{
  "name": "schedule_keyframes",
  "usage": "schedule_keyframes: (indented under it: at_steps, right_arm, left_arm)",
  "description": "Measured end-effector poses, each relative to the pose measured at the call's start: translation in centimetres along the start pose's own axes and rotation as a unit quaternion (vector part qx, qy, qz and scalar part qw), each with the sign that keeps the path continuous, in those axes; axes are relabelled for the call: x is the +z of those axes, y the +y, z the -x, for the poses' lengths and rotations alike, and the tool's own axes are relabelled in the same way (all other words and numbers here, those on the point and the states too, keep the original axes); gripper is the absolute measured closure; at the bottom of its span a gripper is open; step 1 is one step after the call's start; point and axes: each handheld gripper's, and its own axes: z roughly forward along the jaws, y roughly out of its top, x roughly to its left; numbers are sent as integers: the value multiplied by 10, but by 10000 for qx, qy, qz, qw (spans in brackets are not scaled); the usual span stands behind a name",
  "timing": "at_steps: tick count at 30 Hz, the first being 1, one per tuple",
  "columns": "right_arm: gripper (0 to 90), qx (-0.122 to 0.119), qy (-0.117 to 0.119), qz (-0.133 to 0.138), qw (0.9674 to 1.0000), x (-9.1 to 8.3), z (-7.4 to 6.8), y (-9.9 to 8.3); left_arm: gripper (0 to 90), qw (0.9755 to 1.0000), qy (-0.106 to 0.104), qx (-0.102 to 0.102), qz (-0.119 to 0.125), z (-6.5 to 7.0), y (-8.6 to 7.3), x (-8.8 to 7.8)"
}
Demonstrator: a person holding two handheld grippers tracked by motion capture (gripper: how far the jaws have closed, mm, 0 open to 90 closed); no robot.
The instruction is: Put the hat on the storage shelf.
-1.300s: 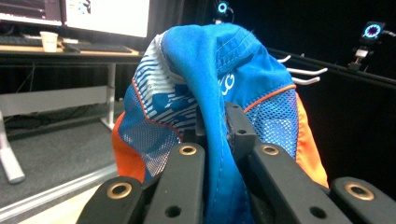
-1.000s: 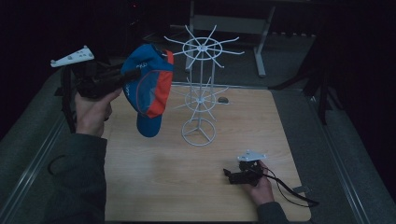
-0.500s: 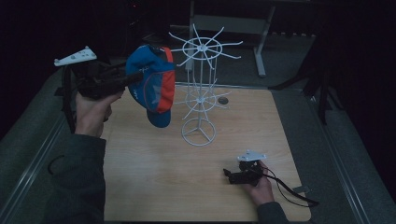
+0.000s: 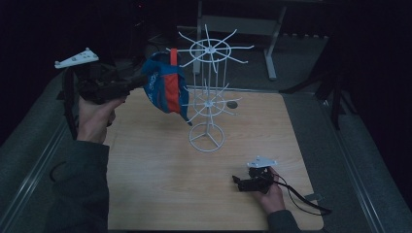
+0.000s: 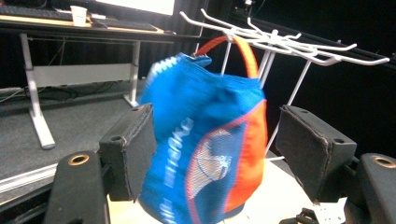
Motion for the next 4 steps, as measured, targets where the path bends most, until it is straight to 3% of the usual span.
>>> schedule_keyframes:
  at_steps: [4]
  right_arm:
    - [114, -6, 3, 0, 10000, 0, 0, 0]
  left_arm:
    - [295, 10000, -18, 10, 29, 1, 0, -2]
